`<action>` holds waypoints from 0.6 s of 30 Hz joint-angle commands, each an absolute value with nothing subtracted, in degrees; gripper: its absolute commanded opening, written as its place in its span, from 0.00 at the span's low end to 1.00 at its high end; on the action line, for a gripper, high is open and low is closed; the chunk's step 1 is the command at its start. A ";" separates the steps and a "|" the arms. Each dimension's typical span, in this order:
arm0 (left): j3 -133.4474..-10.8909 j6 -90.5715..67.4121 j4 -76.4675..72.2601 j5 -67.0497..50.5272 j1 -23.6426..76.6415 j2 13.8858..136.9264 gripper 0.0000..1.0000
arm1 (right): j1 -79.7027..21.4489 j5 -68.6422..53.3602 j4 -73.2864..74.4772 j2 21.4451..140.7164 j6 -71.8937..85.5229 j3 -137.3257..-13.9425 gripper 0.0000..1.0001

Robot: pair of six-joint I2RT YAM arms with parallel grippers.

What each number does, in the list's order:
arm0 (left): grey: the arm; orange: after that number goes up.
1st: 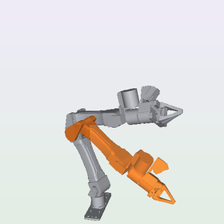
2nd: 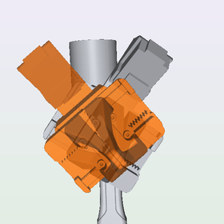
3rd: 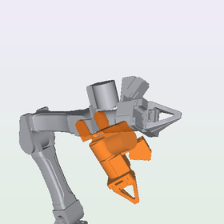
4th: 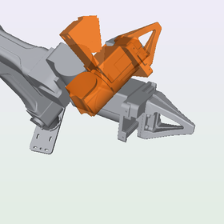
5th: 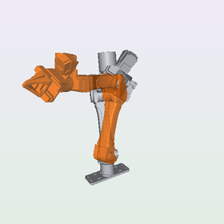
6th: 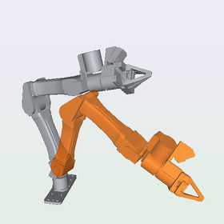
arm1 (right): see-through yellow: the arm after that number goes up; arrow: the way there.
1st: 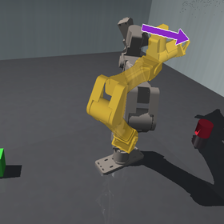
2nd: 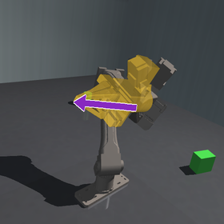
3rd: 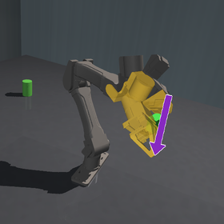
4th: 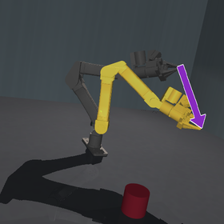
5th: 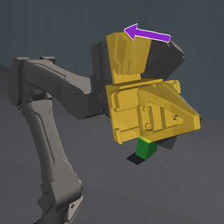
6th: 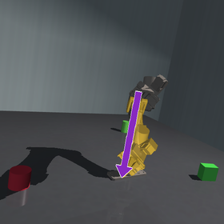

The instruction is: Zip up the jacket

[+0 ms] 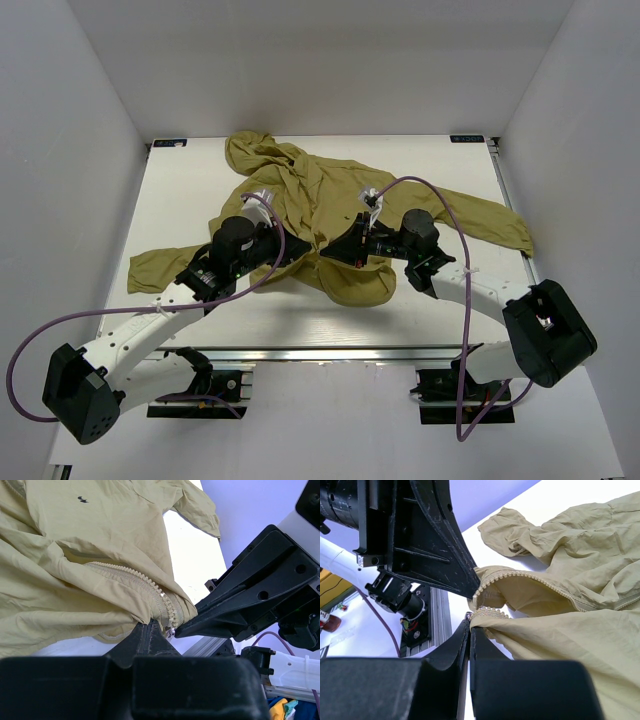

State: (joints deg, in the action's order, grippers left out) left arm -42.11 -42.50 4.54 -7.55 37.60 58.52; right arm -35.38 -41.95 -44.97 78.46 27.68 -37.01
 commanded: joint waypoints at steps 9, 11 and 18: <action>-43.33 -42.10 4.22 -8.00 37.44 57.83 0.00 | -35.68 -41.57 -49.31 77.26 27.42 -38.85 0.00; -43.24 -42.10 4.31 -7.91 37.44 57.83 0.00 | -35.68 -41.05 -49.31 77.17 27.42 -38.85 0.00; -43.15 -42.19 4.75 -7.65 37.44 57.57 0.00 | -35.60 -40.69 -49.39 77.17 27.16 -38.85 0.00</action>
